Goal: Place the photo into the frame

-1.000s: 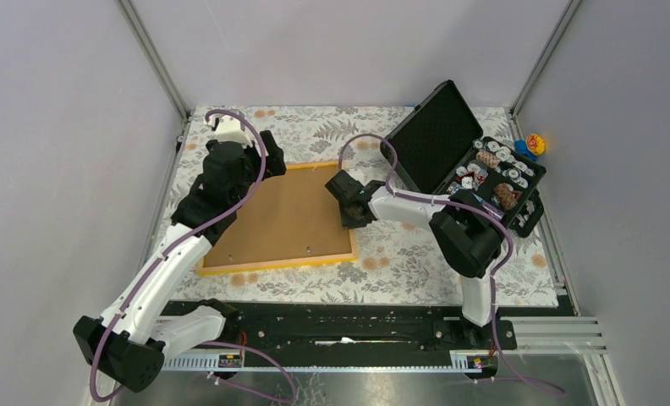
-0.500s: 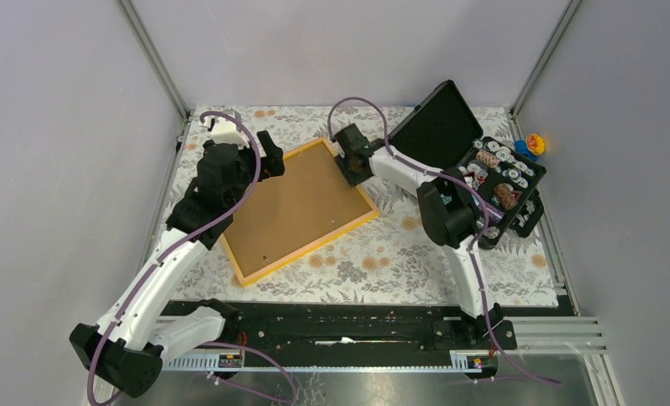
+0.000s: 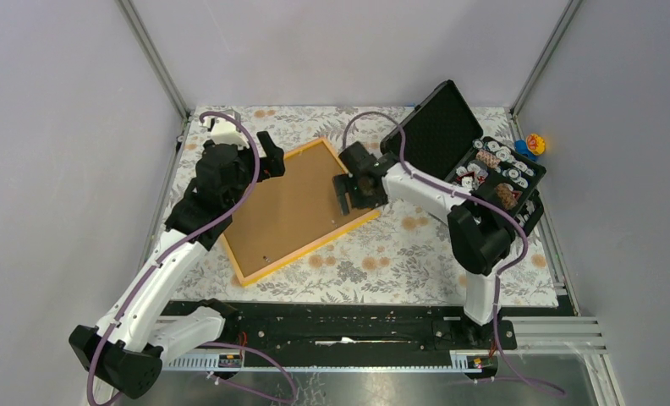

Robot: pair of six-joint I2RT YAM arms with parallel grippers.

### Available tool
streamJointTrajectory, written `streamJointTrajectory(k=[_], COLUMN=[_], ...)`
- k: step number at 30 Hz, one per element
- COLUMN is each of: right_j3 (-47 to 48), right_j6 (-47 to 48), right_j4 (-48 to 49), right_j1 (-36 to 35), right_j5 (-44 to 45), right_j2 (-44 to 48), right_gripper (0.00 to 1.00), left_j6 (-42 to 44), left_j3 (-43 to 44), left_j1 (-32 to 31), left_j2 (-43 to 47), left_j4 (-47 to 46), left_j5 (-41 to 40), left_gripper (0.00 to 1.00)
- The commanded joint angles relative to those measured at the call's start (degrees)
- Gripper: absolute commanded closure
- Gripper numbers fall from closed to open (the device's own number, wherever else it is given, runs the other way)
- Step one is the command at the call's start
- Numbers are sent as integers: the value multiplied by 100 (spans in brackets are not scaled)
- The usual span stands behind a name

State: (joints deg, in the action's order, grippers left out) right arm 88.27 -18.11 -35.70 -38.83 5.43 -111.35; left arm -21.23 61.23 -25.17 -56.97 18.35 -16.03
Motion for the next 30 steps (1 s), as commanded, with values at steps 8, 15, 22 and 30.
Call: streamJointTrajectory(k=[8, 15, 22, 30], right_j3=[-703, -213, 130, 780], right_j6=[-1744, -1847, -1754, -1775], right_j4=[759, 643, 511, 306], right_j1=[-542, -549, -550, -547], right_j5=[-287, -3, 657, 950], right_j2=[-17, -628, -956, -1410], right_gripper=[14, 15, 13, 8], left_j6=[-30, -30, -21, -21], left_j3=[6, 2, 3, -9], left_j1=[8, -5, -6, -5], left_j2=[167, 195, 223, 216], left_j4=[-217, -226, -216, -218], left_j5=[97, 123, 98, 94], left_gripper=[1, 1, 1, 1])
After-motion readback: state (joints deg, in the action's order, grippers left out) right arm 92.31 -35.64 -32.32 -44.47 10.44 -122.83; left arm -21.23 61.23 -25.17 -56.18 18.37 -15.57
